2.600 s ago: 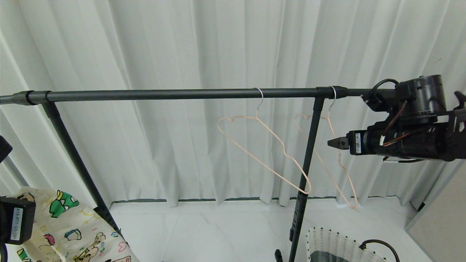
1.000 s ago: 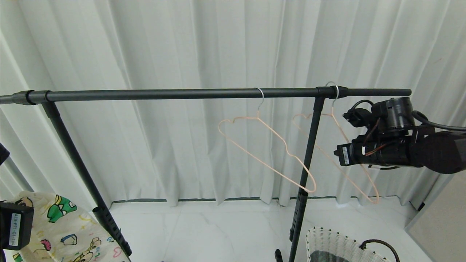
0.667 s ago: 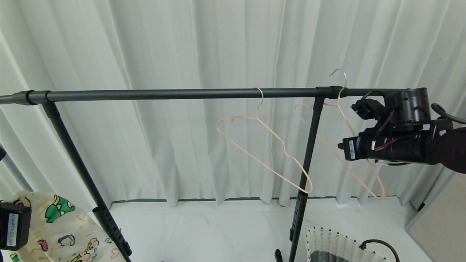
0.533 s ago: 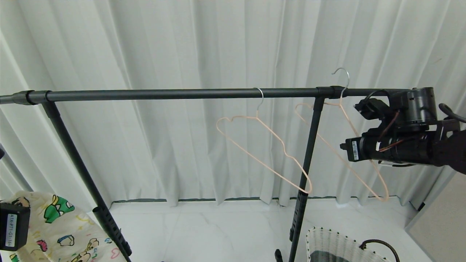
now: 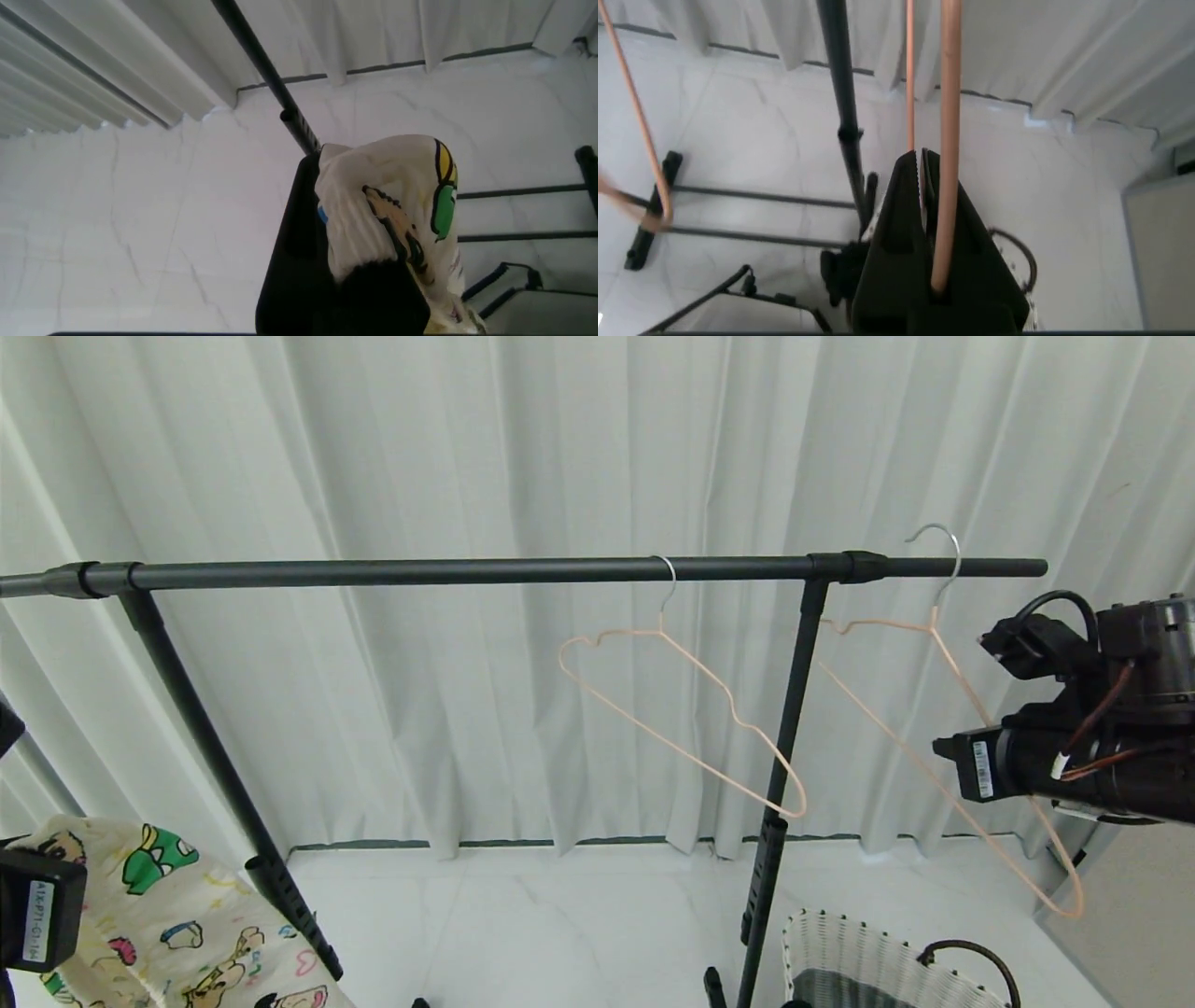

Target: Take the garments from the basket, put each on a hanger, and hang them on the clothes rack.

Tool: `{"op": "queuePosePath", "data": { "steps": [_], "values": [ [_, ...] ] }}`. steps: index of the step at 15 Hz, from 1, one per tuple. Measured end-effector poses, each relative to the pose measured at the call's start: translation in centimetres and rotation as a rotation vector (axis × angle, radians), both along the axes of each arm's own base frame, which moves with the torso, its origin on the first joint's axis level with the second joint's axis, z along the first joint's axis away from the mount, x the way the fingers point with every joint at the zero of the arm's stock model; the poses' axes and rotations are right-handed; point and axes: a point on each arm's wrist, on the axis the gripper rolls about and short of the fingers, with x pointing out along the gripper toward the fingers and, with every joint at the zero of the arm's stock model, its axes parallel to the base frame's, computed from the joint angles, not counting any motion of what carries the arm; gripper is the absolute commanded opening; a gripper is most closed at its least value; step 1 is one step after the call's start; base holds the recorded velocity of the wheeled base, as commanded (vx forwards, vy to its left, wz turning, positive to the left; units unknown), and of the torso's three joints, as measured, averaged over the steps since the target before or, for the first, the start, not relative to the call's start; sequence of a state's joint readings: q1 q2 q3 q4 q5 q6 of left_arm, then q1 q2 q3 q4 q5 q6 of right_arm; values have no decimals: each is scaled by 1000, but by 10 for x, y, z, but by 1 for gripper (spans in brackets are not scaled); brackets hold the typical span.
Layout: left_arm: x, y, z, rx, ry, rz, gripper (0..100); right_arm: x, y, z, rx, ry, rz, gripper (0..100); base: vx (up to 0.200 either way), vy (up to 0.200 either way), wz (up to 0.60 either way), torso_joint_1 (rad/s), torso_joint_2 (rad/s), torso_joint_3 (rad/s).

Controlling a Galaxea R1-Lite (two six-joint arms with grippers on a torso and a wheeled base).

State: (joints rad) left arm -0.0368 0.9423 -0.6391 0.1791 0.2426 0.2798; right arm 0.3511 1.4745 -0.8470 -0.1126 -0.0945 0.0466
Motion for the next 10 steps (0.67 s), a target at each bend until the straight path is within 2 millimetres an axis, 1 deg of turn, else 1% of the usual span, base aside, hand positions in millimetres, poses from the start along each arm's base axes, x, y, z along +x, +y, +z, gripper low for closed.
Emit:
{"op": "queuePosePath", "data": {
  "steps": [2, 4, 8, 10],
  "values": [
    [1, 0, -8, 10, -12, -6, 0, -18, -6, 4, -22, -14, -36, 0, -200, 0, 0, -12, -5, 7],
    [2, 0, -15, 11, -16, -6, 0, -31, -11, 10, -26, -26, -48, 0, -200, 0, 0, 5, 5, 0],
    [4, 0, -18, 11, -20, -7, 0, -53, -16, 22, -49, -58, -14, 0, -200, 0, 0, 1, 1, 0],
    [4, 0, -19, 11, -19, -6, 0, -63, -15, 27, -42, -86, 16, 0, -200, 0, 0, 5, 2, 5]
  ]
}}
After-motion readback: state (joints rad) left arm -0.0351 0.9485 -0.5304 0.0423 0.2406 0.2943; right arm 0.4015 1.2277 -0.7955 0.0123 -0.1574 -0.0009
